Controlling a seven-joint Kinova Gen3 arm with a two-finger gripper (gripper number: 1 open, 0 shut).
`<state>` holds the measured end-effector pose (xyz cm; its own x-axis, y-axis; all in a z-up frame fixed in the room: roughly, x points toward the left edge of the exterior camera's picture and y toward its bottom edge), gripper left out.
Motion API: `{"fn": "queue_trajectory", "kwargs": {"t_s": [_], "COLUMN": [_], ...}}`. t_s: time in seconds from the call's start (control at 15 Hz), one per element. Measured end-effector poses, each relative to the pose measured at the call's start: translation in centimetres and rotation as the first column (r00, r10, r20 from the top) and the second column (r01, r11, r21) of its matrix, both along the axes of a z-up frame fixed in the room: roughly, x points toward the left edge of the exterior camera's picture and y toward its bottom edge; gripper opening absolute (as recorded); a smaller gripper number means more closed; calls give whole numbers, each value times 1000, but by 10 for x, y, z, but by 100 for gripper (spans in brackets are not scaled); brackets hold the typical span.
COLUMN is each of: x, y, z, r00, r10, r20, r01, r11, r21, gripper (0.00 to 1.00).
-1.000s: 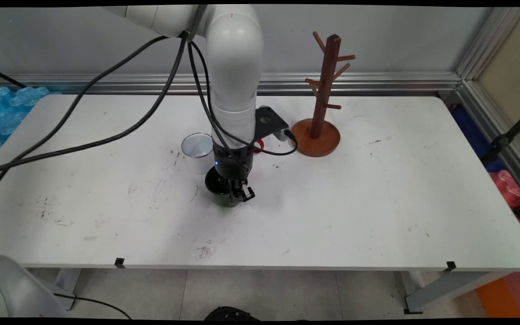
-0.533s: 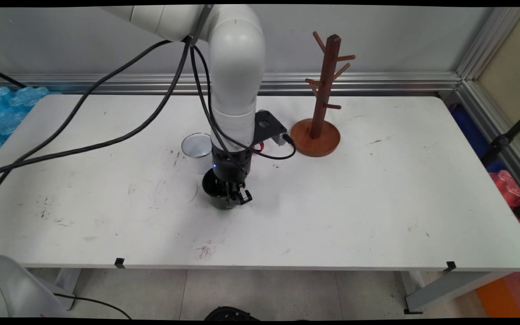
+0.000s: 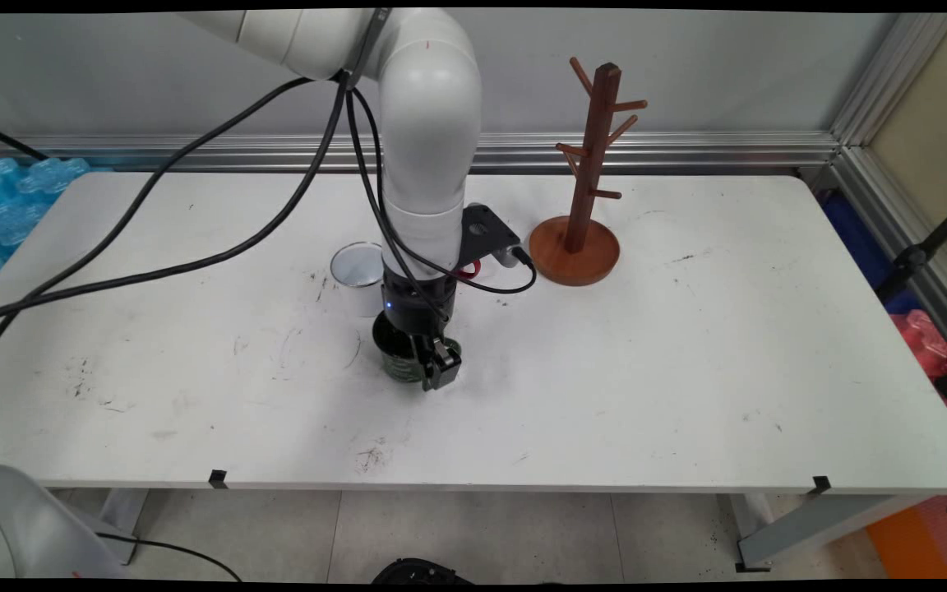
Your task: Place the picked object on the table
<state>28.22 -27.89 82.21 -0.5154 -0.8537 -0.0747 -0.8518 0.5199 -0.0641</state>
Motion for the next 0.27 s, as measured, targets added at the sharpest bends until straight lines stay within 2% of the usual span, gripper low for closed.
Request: {"fn": "queue_trajectory", "kwargs": {"t_s": [0.27], "x": [4], "y": [1], "z": [0], "r00": [1000], "r10": [-2], "r20": [-6], "r01": [2], "r11": [1000], "r21": [-18], "gripper": [100]}}
